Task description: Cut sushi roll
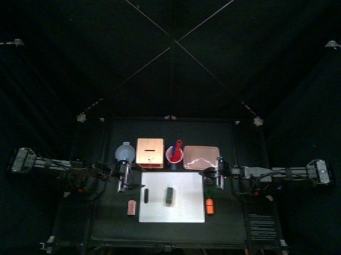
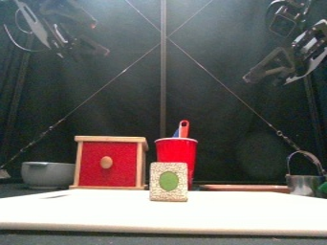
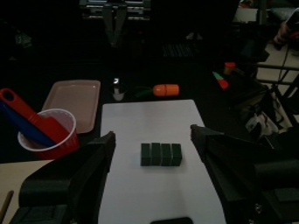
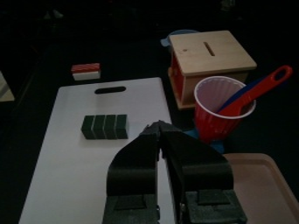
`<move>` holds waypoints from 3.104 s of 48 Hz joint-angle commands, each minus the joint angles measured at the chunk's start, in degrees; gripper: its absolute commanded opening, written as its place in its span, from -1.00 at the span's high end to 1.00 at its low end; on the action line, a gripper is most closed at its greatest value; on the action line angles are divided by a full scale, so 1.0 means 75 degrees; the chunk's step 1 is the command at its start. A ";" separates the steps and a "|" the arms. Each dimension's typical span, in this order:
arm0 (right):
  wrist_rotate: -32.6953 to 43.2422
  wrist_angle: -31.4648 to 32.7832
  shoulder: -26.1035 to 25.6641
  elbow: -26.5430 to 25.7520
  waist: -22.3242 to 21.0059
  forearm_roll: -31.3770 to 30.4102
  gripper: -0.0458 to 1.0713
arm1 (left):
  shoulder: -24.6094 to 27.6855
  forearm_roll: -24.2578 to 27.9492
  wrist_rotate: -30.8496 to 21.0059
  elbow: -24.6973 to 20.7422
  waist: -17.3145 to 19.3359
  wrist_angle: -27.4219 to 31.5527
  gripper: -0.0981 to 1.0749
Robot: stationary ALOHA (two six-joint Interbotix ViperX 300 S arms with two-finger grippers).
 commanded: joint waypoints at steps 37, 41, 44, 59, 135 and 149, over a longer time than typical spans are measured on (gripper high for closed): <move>-0.0012 0.3539 0.1793 -0.3047 -0.1805 0.1078 0.60 | -0.0223 0.0223 0.0012 0.0340 0.0773 -0.1078 -0.86; -0.0047 0.4172 0.2016 -0.3375 -0.2074 0.1102 0.37 | -0.0223 0.0223 0.0012 0.0352 0.0867 -0.1055 -0.86; -0.0035 0.4629 0.2168 -0.3598 -0.2250 0.1113 0.17 | -0.0223 0.0223 0.0012 0.0352 0.0996 -0.1055 -0.86; -0.0480 0.5859 0.3281 -0.4629 -0.2742 0.1207 -0.68 | -0.0223 0.0223 0.0023 0.0363 0.1348 -0.1043 -0.86; -0.2953 0.9316 0.6879 -0.8836 -0.3117 0.2602 -0.68 | -0.0434 -0.0328 0.0000 0.1195 0.2062 -0.1453 -0.86; -0.2906 0.9281 0.6996 -0.8684 -0.2836 0.2180 -0.67 | -0.0551 -0.0352 0.0000 0.1301 0.2203 -0.1465 -0.86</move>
